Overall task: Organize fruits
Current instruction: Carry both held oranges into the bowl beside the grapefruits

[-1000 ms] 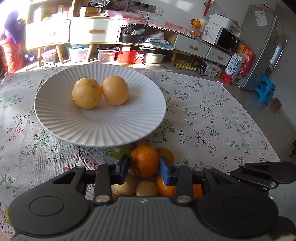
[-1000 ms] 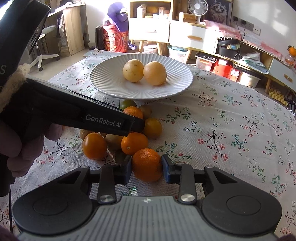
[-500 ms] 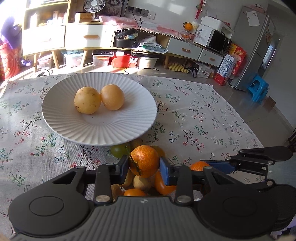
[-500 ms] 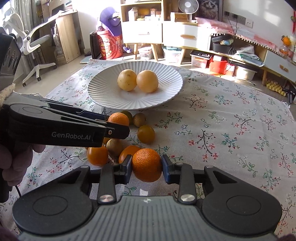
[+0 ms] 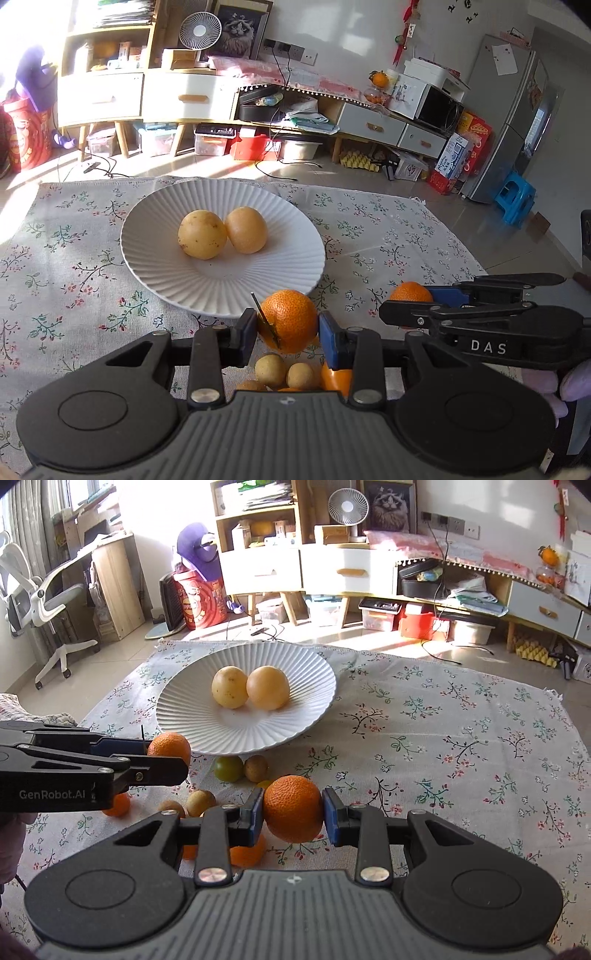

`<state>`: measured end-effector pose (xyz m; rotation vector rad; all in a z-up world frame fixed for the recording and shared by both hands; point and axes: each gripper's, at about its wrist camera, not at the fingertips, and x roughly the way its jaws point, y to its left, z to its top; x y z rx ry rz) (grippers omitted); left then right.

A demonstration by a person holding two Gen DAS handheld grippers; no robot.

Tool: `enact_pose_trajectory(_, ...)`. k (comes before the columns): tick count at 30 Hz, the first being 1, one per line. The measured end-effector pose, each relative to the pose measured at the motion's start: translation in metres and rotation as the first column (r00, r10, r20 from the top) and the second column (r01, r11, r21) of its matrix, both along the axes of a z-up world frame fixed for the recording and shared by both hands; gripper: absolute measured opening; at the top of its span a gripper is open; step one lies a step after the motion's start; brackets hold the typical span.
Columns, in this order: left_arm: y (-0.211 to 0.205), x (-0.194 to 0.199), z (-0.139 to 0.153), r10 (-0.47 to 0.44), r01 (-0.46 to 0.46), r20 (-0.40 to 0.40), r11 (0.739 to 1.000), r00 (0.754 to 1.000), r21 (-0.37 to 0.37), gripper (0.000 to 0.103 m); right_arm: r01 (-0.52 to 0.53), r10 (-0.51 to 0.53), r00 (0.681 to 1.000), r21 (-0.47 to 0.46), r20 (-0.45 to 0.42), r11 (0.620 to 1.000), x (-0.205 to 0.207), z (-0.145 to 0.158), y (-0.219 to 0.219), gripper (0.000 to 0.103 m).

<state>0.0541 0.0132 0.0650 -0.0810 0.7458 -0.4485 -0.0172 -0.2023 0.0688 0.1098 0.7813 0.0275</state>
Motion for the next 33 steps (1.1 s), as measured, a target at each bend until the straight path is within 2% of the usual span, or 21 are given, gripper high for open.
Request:
enact_pose_trajectory(10,0.008,0.018,-0.007,0.054,-0.055,0.034,0.997,0.998,0.045,0.026,0.019,-0.022,1.0,0.092,0.022,0.996,0.025,0.005,-0.003,0.03)
enact_pose_trajectory(15,0.007,0.031,-0.013,0.031,-0.035,0.051,0.996,0.998,0.077,0.026,-0.002,-0.001,1.0,0.109,0.025,0.994,0.042,0.004,0.003,0.03)
enact_pose_trajectory(19,0.006,0.04,-0.016,0.026,-0.032,0.061,0.994,0.998,0.102,0.026,0.007,-0.009,1.0,0.118,0.011,0.993,0.059,-0.002,0.001,0.03)
enact_pose_trajectory(24,0.004,0.048,-0.021,0.033,-0.037,0.037,0.991,0.999,0.131,0.026,0.046,-0.039,0.998,0.186,-0.041,0.982,0.076,-0.013,-0.005,0.03)
enact_pose_trajectory(33,-0.002,0.053,-0.024,0.032,-0.039,0.046,0.986,0.998,0.162,0.026,0.04,-0.027,0.997,0.16,-0.078,0.986,0.089,-0.026,0.002,0.03)
